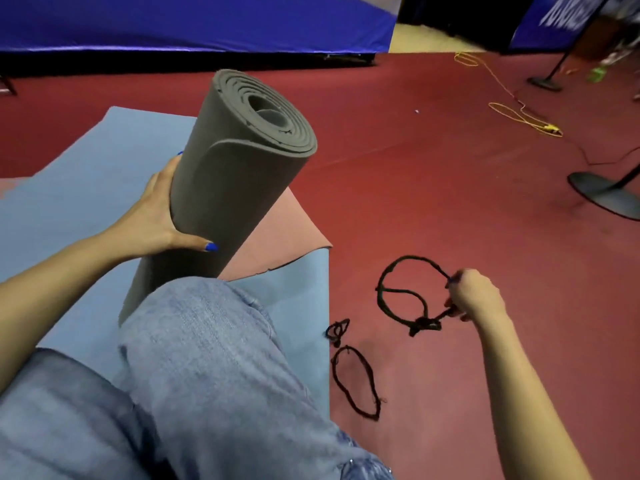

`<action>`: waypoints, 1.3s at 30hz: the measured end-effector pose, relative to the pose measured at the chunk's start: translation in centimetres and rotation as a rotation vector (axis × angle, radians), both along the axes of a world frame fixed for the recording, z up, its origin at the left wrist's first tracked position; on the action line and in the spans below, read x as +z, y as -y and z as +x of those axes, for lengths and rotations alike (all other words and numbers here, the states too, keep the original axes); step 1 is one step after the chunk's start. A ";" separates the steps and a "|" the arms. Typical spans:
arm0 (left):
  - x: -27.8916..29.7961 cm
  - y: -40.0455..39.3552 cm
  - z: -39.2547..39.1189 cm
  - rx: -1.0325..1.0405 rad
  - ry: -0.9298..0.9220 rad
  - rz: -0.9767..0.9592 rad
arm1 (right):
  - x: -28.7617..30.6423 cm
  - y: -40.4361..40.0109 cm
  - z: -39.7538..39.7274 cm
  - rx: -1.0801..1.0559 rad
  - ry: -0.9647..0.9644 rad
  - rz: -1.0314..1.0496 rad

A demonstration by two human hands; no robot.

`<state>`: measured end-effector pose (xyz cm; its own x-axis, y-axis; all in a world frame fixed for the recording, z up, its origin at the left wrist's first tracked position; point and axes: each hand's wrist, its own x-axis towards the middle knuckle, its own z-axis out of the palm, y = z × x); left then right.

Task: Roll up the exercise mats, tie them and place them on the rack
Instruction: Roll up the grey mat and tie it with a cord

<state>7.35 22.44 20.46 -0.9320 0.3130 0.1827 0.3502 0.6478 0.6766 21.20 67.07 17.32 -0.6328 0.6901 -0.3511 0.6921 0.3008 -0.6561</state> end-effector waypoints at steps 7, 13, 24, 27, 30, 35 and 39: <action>-0.4 1.9 -0.8 0.096 0.000 0.034 | -0.9 1.8 -2.1 -0.011 -0.026 -0.163; -0.4 1.2 -0.4 0.049 0.011 0.040 | -1.9 1.0 -2.4 -0.084 -0.007 -0.276; -0.4 0.3 -0.2 0.033 0.031 0.000 | -9.1 -2.2 1.8 -0.377 -0.002 -0.518; -0.5 0.1 0.2 0.013 0.033 -0.031 | -14.3 -3.2 4.4 -0.470 0.084 -0.316; -0.7 -0.4 0.8 -0.030 0.042 -0.064 | -18.7 -3.2 7.9 -0.549 0.230 -0.280; -1.3 -1.7 1.4 -0.132 0.064 -0.110 | -22.8 -1.0 12.4 -0.637 0.275 -0.212; -1.4 -2.9 1.5 -0.194 0.070 -0.144 | -21.4 1.6 10.3 -0.589 -0.013 -0.292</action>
